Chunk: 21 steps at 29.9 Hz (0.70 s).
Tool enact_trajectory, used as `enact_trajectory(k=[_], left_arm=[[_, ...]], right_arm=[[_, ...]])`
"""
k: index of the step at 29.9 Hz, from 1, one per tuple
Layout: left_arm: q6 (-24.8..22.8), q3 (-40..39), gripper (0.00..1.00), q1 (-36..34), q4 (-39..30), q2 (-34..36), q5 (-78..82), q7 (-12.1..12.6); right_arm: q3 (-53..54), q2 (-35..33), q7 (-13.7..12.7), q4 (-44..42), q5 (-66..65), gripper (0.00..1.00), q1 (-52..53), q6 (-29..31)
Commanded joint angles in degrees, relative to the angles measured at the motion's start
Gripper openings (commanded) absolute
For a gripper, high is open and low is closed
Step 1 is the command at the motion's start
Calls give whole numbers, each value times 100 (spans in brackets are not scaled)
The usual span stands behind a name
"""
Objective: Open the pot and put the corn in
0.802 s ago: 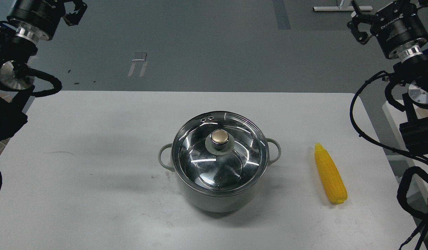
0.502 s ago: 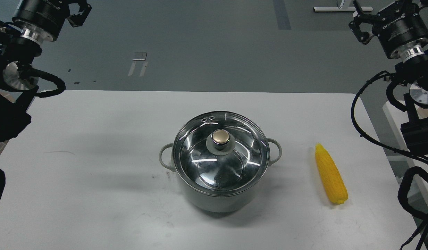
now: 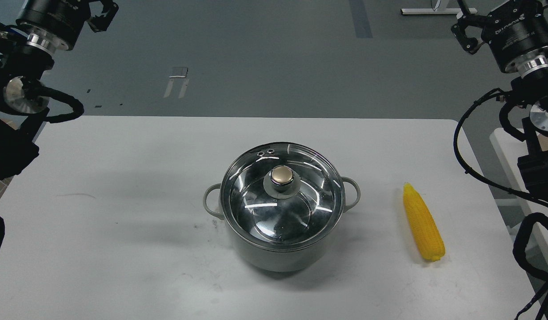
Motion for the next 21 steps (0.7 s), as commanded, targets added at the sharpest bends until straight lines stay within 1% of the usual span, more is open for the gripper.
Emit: enact_trajectory(k=[1,3,5,6,7,9,10,11,13,15,17,20,21], left_arm=[[0,-5,97,154,-751,413,453,-48],[0,-76,97,295,-954,502,718,-136],[0,-67,96,470,-1462,660,1217,-407],[23,-59,96,488,-1639,730,1377,-461],[240,-41,95,515,-1997,862,1761,-531],[479,-6,94,524,-2394,959,2263,-540],[697,12,93,532,-2814,1021,2805,-540],[795,21,93,533,-3027,1047,3107,-540],[1033,12,93,541,-3694,1100,4264,-540],[1068,3,93,550,-4029,1065,5125,-549],[1095,3,92,550,-4162,1013,5700,-549],[1174,29,87,568,-4504,846,7042,-567],[1174,82,87,568,-4619,750,7639,-567]], right_arm=[[0,-1,-9,3,5,100,-2,0],[0,-1,0,3,4,100,-2,0],[0,8,0,3,5,100,-11,0],[0,8,0,3,5,100,-11,0],[0,8,0,3,5,100,-11,0],[0,8,0,3,5,100,-11,0],[9,8,0,3,5,100,-11,0],[9,8,0,3,5,100,-11,0],[18,-10,0,12,5,100,-11,0],[18,-71,0,12,5,100,-11,0],[18,-89,0,12,13,100,-11,0],[18,-150,0,29,22,100,-19,0],[26,-177,0,38,22,100,-28,0]])
